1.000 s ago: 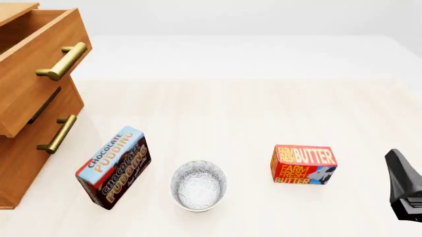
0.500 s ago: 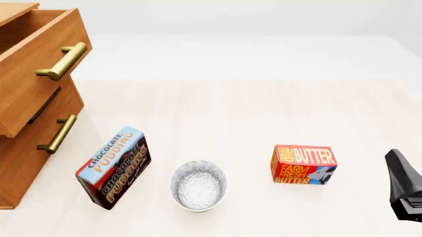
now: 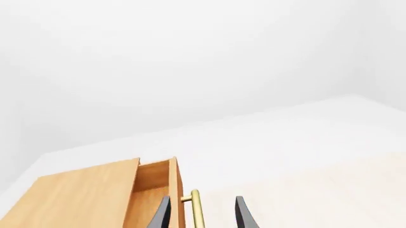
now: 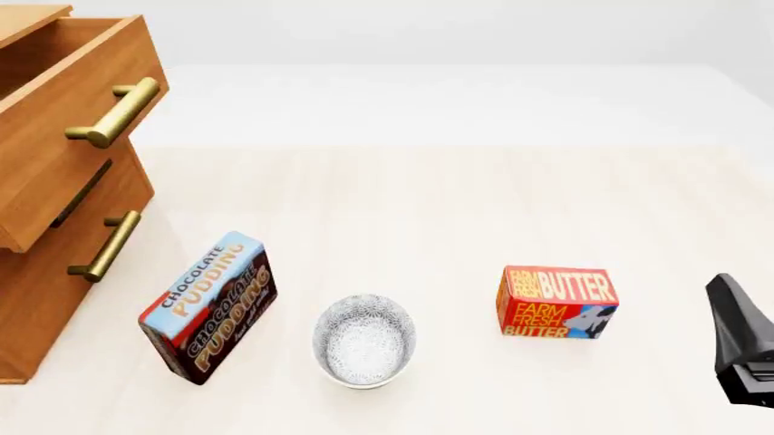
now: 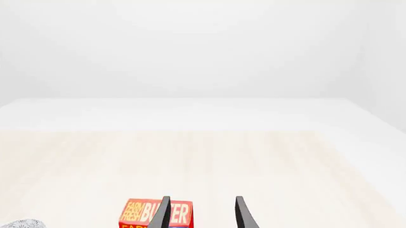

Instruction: Put the bowl in the top drawer of the cabinet.

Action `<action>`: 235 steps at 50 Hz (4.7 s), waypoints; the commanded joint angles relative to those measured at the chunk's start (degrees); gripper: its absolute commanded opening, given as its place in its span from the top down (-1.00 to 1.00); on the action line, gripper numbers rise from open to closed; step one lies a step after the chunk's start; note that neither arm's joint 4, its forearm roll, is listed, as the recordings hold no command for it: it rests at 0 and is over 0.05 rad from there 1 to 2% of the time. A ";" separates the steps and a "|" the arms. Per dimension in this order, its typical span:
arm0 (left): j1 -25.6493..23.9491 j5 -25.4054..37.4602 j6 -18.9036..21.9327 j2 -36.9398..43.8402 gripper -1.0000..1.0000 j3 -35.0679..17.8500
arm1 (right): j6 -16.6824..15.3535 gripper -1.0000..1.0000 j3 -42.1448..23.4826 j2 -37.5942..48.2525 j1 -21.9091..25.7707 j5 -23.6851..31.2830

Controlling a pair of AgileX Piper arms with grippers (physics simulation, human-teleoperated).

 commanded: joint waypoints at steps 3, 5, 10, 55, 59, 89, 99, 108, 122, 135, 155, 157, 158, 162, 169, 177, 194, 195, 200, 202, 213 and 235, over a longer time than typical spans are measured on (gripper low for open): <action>1.74 0.22 -3.28 5.25 -1.00 -1.67 | 0.00 -1.00 0.00 -0.01 0.01 0.00; 2.01 0.39 -3.39 5.51 -1.00 -1.88 | 0.00 -1.00 0.00 0.00 0.00 0.00; 2.76 0.82 -4.25 6.66 -1.00 -2.29 | 0.00 -1.00 0.00 -0.01 0.00 0.00; 10.89 -3.65 -10.46 15.26 -1.00 0.96 | 0.00 -1.00 0.00 0.00 0.01 0.00; 11.29 -4.02 -10.95 16.29 -1.00 1.02 | 0.00 -1.00 0.00 0.00 0.00 0.00; 11.63 -6.68 -16.92 25.25 -1.00 -0.38 | -0.01 -1.00 0.00 0.00 0.00 0.00; 11.96 -7.74 -18.28 26.44 -1.00 0.48 | 0.00 -1.00 0.00 0.00 0.00 0.00; 12.44 -8.87 -19.35 27.40 -1.00 1.79 | 0.00 -1.00 0.00 -0.01 0.00 0.00; 12.59 -9.75 -20.45 28.51 -1.00 3.55 | -0.01 -1.00 0.00 0.01 0.01 0.00; 11.23 -9.73 -21.54 29.51 -1.00 3.93 | 0.00 -1.00 0.00 0.00 -0.01 0.00; 8.68 -9.52 -24.60 31.31 -1.00 4.71 | 0.01 -1.00 0.00 0.00 0.00 0.00; 8.31 -9.55 -25.20 31.47 -1.00 4.83 | 0.02 -1.00 0.00 0.01 0.00 0.00; 8.28 -9.56 -24.98 31.50 -1.00 4.83 | 0.00 -1.00 0.00 0.00 -0.01 0.00; 7.96 -9.85 -25.49 32.12 -1.00 5.08 | 0.00 -1.00 0.00 -0.01 -0.01 0.00; 5.65 -9.34 -26.19 31.80 -1.00 5.23 | 0.00 -1.00 0.00 0.00 0.00 0.00; 3.60 -8.75 -25.97 31.06 -1.00 4.91 | 0.01 -1.00 0.00 -0.01 -0.01 0.00; 0.52 -9.15 -27.06 31.41 -1.00 5.74 | 0.01 -1.00 0.00 0.00 0.00 0.00; 0.52 -9.15 -27.06 31.41 -1.00 5.74 | 0.01 -1.00 0.00 0.00 0.00 0.00; -0.40 -9.14 -27.39 31.11 -1.00 6.17 | 0.01 -1.00 0.00 -0.01 -0.01 0.00; -0.96 -9.13 -27.59 31.01 -1.00 6.33 | -0.01 -1.00 0.00 0.00 0.01 0.00; -3.98 -8.77 -27.59 30.01 -1.00 6.78 | 0.00 -1.00 0.00 0.00 0.01 0.00; -6.97 -8.34 -26.69 30.41 -1.00 6.20 | 0.01 -1.00 0.00 -0.01 -0.01 0.00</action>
